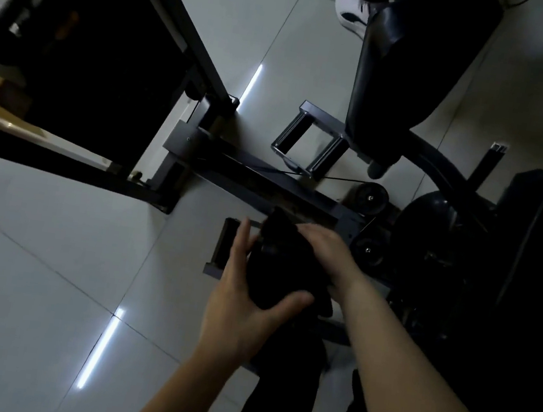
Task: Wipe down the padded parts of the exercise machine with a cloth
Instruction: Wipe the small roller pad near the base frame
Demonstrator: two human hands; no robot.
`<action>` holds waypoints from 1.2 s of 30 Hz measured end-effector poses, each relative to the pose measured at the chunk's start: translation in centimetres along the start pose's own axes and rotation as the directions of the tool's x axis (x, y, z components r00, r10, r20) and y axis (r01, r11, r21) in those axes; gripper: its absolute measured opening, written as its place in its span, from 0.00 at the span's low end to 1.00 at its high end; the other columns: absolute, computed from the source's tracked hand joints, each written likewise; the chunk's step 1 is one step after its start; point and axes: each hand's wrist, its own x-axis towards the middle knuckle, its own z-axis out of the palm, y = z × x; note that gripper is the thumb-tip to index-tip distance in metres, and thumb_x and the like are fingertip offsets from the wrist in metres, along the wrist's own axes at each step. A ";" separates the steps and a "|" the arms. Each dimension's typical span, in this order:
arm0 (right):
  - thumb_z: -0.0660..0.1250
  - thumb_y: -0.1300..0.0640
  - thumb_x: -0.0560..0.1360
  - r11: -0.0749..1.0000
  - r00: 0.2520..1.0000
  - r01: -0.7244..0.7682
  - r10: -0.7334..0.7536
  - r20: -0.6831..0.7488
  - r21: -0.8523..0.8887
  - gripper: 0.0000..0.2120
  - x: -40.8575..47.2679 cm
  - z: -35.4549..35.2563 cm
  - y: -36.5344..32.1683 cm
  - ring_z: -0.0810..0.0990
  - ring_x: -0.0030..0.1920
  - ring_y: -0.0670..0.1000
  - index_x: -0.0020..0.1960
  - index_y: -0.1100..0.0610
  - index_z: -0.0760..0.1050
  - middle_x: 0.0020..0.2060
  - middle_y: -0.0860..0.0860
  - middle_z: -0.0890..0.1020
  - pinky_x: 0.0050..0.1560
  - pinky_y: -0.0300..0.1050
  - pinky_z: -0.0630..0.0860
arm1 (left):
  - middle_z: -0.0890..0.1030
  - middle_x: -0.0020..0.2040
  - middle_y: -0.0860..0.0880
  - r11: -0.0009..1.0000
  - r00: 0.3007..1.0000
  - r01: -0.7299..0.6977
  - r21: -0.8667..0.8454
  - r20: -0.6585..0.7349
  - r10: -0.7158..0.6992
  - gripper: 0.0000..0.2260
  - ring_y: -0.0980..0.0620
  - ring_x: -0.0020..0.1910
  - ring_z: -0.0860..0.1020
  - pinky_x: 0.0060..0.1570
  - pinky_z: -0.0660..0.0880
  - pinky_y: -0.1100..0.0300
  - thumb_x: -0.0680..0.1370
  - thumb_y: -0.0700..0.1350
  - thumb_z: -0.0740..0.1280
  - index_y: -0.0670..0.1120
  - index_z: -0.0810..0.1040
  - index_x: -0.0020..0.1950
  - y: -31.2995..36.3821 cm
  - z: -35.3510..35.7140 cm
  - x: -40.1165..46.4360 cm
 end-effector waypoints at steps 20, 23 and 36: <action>0.64 0.58 0.77 0.977 0.977 -0.205 0.201 0.075 0.056 0.10 6.6 -1.2 6.4 0.78 0.54 0.54 0.54 0.61 0.79 0.55 0.54 0.80 0.58 0.46 0.71 | 0.69 0.63 0.64 0.984 0.996 -0.024 0.176 -0.084 0.039 0.29 0.71 0.59 0.70 0.48 0.68 0.80 0.59 0.62 0.70 0.63 0.68 0.59 0.3 0.6 0.6; 0.64 0.53 0.76 0.899 0.897 -0.430 0.415 0.151 0.087 0.12 9.1 -1.1 8.8 0.79 0.39 0.54 0.42 0.58 0.82 0.40 0.57 0.82 0.45 0.48 0.74 | 0.75 0.56 0.62 0.997 0.992 0.027 0.070 -0.122 -0.018 0.29 0.64 0.55 0.75 0.47 0.72 0.74 0.58 0.59 0.72 0.65 0.69 0.58 0.1 0.8 0.0; 0.75 0.43 0.64 0.662 0.738 -0.673 0.633 0.235 0.330 0.32 2.0 -3.8 19.7 0.76 0.42 0.56 0.64 0.52 0.73 0.44 0.54 0.78 0.42 0.47 0.72 | 0.80 0.47 0.60 0.920 0.855 0.198 -0.337 -0.400 -0.331 0.25 0.59 0.46 0.80 0.42 0.78 0.62 0.54 0.54 0.76 0.62 0.75 0.49 -0.2 3.1 -2.9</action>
